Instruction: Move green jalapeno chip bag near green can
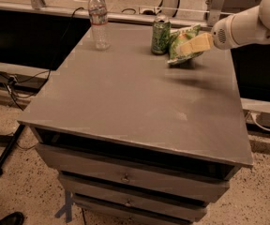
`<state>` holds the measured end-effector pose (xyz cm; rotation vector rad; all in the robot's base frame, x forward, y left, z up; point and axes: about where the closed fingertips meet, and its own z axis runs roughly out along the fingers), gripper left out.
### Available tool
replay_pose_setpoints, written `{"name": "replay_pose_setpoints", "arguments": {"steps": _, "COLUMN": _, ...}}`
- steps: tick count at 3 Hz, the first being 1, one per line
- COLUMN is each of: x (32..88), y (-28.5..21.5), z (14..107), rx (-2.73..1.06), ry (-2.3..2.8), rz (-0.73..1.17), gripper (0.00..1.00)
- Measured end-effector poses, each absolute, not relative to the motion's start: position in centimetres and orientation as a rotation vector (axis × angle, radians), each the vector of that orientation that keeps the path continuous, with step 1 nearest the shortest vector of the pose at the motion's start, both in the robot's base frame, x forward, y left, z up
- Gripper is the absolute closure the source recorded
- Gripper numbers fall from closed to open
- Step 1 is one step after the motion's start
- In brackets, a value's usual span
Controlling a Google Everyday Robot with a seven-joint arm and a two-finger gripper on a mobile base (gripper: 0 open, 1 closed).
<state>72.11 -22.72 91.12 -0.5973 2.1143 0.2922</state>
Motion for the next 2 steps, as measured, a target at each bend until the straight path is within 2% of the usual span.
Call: {"name": "replay_pose_setpoints", "arguments": {"steps": 2, "x": 65.1, "y": -27.5, "z": 96.3, "rx": -0.752, "ry": 2.038, "rz": 0.229, "gripper": 0.00}}
